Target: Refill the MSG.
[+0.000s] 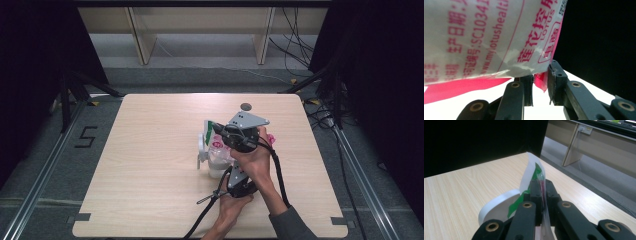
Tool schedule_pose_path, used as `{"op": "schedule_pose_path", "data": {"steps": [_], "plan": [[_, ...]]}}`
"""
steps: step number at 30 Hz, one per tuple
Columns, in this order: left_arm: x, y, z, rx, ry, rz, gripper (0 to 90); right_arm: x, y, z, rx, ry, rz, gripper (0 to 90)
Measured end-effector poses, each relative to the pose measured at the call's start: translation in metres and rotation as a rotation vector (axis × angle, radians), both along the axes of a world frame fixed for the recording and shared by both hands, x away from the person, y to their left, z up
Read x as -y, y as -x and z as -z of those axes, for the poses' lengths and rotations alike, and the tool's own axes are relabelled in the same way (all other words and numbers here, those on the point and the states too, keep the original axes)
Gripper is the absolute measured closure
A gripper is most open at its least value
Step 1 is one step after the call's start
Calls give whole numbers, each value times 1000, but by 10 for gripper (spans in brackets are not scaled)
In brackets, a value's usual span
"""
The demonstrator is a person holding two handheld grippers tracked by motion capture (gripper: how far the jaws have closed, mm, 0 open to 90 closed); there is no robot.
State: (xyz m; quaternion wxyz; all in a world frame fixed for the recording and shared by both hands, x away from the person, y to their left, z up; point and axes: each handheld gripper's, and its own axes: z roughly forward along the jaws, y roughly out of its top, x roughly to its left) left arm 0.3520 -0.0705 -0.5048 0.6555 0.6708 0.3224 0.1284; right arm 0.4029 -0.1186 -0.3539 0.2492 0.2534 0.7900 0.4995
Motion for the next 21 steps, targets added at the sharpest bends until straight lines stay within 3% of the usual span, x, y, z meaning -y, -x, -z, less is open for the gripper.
{"op": "schedule_pose_path", "data": {"steps": [4, 9, 12, 13, 16, 17, 20, 21], "plan": [[1, 0, 0, 5, 9, 0, 754, -1, 0, 1, -18, -13, 2, 888], [0, 0, 0, -4, -11, -2, 754, 0, 0, 0, -39, -19, -1, 888], [0, -1, 1, 0, 4, 4, 755, -1, 1, 1, -31, -18, -4, 888], [0, 0, 1, -1, 5, 2, 755, -1, 0, 1, -9, -17, 1, 888], [0, 1, 0, -5, -4, -6, 755, -1, 1, 1, -14, -18, 1, 888], [-5, -1, 0, 10, -86, 6, 756, 0, 0, 0, -1, -3, -2, 888], [-4, -1, 0, 14, -59, 10, 756, -1, 0, 1, -8, -17, 1, 888], [-5, 0, -1, 9, -75, 5, 756, -1, 1, 0, -10, -17, -2, 888]]}}
